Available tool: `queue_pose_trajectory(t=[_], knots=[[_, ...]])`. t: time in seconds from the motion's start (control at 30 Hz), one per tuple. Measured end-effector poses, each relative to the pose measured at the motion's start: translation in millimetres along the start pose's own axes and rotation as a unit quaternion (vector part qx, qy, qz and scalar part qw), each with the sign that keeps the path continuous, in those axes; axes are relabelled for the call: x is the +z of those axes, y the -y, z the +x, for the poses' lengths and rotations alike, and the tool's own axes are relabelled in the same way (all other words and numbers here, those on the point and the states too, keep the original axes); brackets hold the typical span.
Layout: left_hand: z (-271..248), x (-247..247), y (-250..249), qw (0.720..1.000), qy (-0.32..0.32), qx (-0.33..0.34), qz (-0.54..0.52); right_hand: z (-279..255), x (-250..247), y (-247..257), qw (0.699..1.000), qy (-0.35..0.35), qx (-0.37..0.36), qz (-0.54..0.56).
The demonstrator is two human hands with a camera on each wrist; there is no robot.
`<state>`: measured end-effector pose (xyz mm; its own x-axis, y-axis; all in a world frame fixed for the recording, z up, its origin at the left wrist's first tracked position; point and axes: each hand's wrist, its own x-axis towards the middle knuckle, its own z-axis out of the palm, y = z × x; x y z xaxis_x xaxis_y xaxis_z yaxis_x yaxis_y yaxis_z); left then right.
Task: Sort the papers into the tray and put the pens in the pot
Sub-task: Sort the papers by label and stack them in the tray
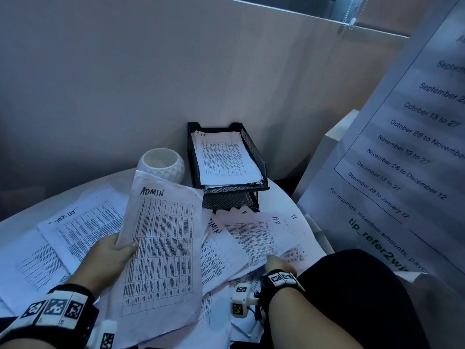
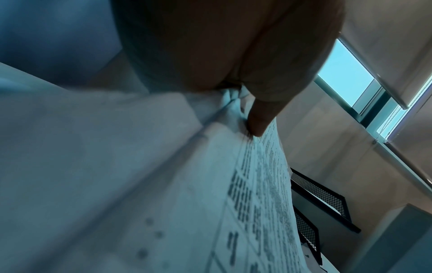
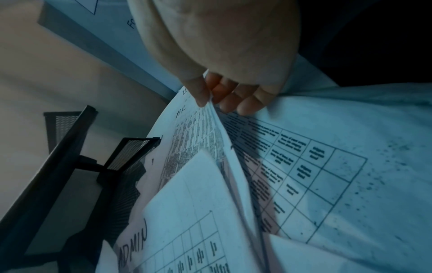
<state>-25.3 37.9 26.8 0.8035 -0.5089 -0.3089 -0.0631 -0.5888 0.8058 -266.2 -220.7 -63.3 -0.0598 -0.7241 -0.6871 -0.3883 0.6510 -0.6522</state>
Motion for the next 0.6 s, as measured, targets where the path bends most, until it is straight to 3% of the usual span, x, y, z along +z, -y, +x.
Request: queue_pose_trajectory(t=[0.17, 0.33, 0.47, 0.6], knots=[[6, 0, 2, 1.000, -0.004, -0.017, 0.007, 10, 21, 9, 0.978, -0.137, -0.156, 0.015], [13, 0, 10, 1.000, -0.019, -0.023, -0.004, -28, 32, 44, 0.919, -0.173, -0.349, 0.062], [12, -3, 9, 0.999, -0.034, -0.015, -0.006, -75, 32, 76, 0.852, -0.143, -0.495, 0.096], [12, -5, 9, 0.999, -0.037, -0.022, -0.015, -121, 31, 93, 0.813, -0.076, -0.555, 0.163]])
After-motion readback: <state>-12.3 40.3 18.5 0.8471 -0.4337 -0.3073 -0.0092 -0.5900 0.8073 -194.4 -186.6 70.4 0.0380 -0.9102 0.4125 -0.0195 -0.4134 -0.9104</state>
